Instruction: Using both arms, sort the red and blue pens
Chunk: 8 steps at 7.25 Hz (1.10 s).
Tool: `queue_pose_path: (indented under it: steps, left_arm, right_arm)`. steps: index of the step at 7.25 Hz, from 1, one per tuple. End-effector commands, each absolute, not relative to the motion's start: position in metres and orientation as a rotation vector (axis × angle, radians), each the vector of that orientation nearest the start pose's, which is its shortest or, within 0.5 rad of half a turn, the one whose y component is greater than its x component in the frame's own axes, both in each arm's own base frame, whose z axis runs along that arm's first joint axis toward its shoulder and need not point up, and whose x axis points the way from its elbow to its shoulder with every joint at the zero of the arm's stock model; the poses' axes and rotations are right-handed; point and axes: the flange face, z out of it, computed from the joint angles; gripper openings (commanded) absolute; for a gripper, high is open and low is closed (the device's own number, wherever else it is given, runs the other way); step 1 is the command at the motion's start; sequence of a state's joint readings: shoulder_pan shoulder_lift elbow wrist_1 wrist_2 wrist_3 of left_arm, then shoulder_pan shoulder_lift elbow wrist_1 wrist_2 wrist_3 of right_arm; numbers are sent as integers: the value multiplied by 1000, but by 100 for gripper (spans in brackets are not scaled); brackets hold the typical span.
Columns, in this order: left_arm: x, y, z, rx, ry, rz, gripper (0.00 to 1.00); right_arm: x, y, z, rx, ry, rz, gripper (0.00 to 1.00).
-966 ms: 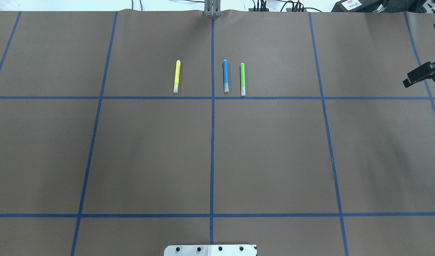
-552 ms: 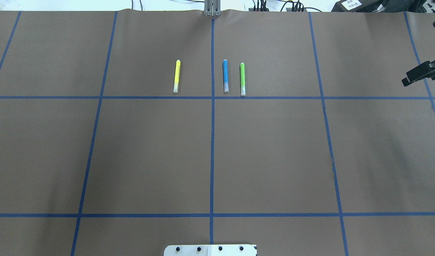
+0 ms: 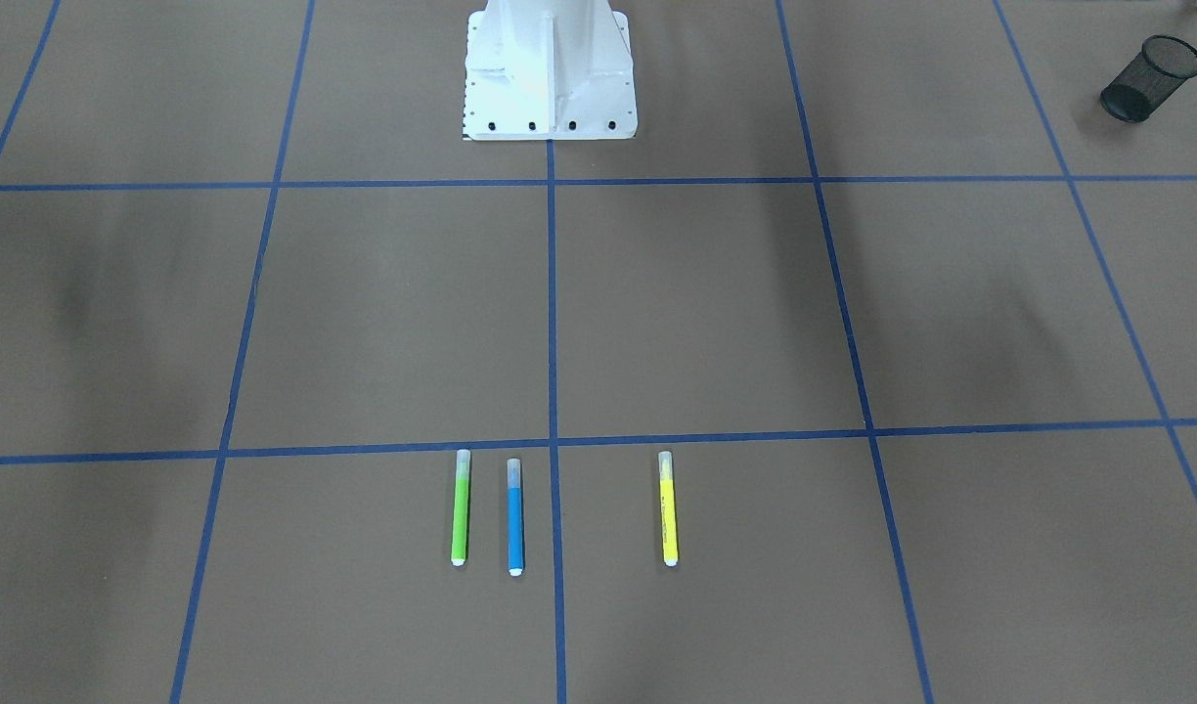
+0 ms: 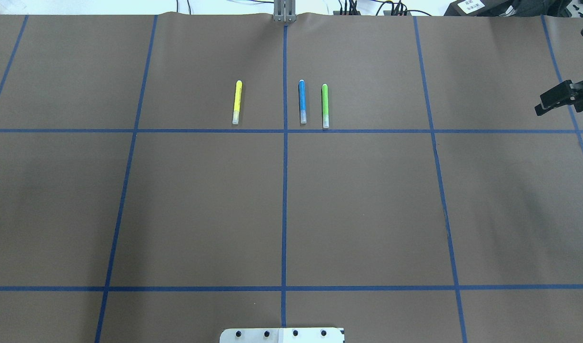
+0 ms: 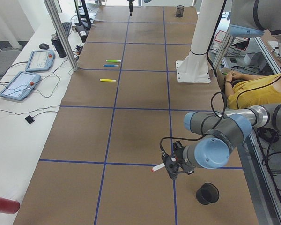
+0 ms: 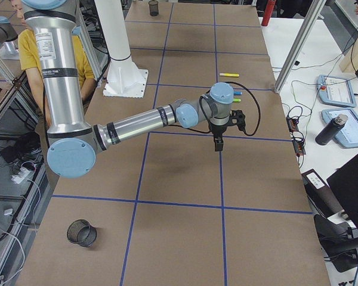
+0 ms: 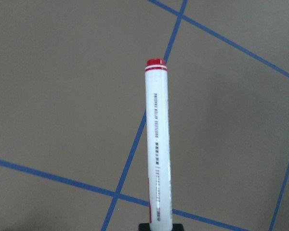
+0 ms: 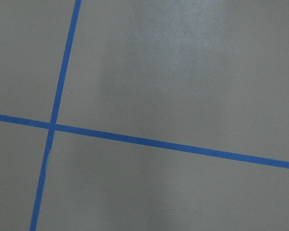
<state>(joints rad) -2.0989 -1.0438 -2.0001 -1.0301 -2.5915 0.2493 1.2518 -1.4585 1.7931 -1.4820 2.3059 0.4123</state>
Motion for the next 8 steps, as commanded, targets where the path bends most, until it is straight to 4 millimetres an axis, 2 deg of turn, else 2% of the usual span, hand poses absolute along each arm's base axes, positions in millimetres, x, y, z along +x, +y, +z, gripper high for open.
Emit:
queue_pose_path:
  steps: [1, 3, 4, 5, 6, 8]
  left_arm:
    - [-142, -101, 692, -314, 1230, -805, 0]
    - [-146, -59, 694, -468, 1255, -978, 0]
    - [-145, -37, 701, -552, 1274, -1053, 0]
    - [-138, -24, 718, -643, 1303, -1090, 0]
    - [-123, -11, 746, -731, 1347, -1127, 0]
    - [-107, 0, 802, -900, 1395, -1178, 0]
  right_arm:
    - [-110, -533, 480, 123, -823, -74, 100]
    - [-113, -532, 477, 152, -832, -91, 100]
    - [-113, -533, 475, 170, -830, -99, 100]
    - [-113, -534, 473, 192, -822, -102, 100]
    - [-114, -534, 472, 202, -821, -108, 100]
    - [-116, -534, 470, 216, -805, -111, 100]
